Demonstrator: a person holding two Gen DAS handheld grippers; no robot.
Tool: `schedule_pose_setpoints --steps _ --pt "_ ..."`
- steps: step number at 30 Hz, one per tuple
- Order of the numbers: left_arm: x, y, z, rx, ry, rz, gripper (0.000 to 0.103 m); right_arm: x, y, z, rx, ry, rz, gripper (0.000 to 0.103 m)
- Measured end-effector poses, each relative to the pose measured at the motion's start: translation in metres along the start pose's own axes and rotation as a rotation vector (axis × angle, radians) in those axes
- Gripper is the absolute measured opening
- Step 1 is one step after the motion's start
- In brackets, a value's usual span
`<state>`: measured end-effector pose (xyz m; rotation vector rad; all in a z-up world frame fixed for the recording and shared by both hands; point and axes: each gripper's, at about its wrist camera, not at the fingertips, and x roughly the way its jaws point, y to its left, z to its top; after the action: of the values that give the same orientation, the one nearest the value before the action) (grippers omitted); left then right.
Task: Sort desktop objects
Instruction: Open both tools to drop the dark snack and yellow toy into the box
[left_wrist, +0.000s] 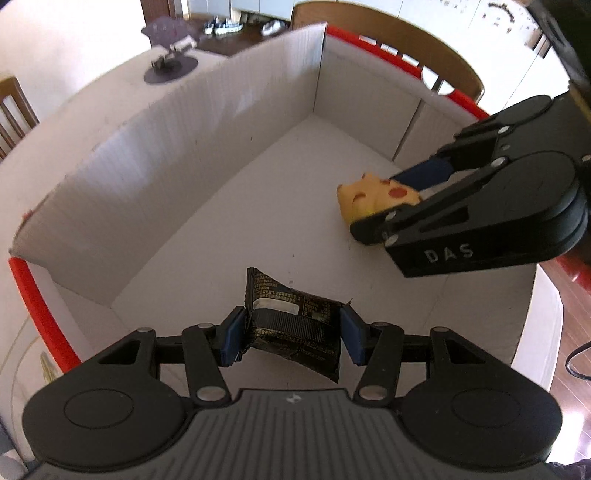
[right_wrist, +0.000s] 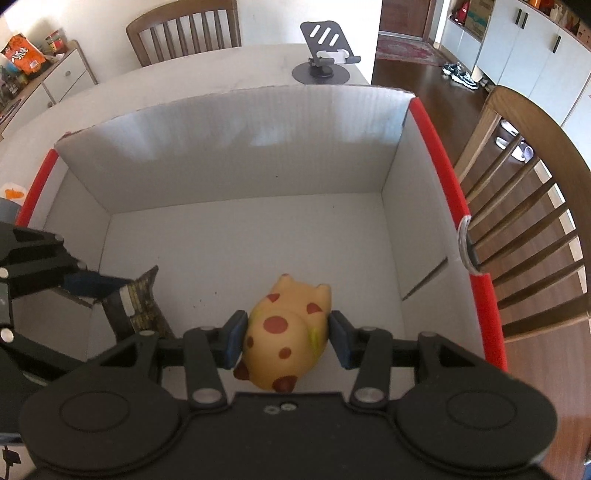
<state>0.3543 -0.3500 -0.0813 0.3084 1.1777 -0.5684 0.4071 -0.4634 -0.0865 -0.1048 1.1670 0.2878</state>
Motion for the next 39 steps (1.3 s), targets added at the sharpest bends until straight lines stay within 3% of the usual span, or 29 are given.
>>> schedule_pose_setpoints --steps 7,9,11,16,27,39 --pt "0.002 -0.003 -0.001 0.029 0.016 0.014 0.059 0.0 0.0 -0.006 0.01 0.005 -0.003 0.049" --pt "-0.002 -0.002 -0.003 0.022 0.005 0.006 0.07 -0.003 -0.002 -0.008 0.018 -0.005 0.004 0.053" --pt "-0.006 -0.002 -0.006 0.017 -0.007 -0.002 0.075 -0.007 -0.004 -0.009 0.024 -0.022 0.008 0.064" --pt "-0.019 -0.004 -0.014 0.033 -0.04 -0.004 0.075 -0.022 -0.003 -0.009 0.031 -0.057 0.02 0.065" --pt "-0.071 -0.008 -0.029 -0.05 -0.187 -0.034 0.075 -0.065 0.006 -0.019 0.048 -0.155 0.076 0.066" --pt "-0.12 -0.006 -0.063 -0.125 -0.325 -0.017 0.075 -0.117 0.033 -0.041 0.066 -0.278 0.112 0.066"
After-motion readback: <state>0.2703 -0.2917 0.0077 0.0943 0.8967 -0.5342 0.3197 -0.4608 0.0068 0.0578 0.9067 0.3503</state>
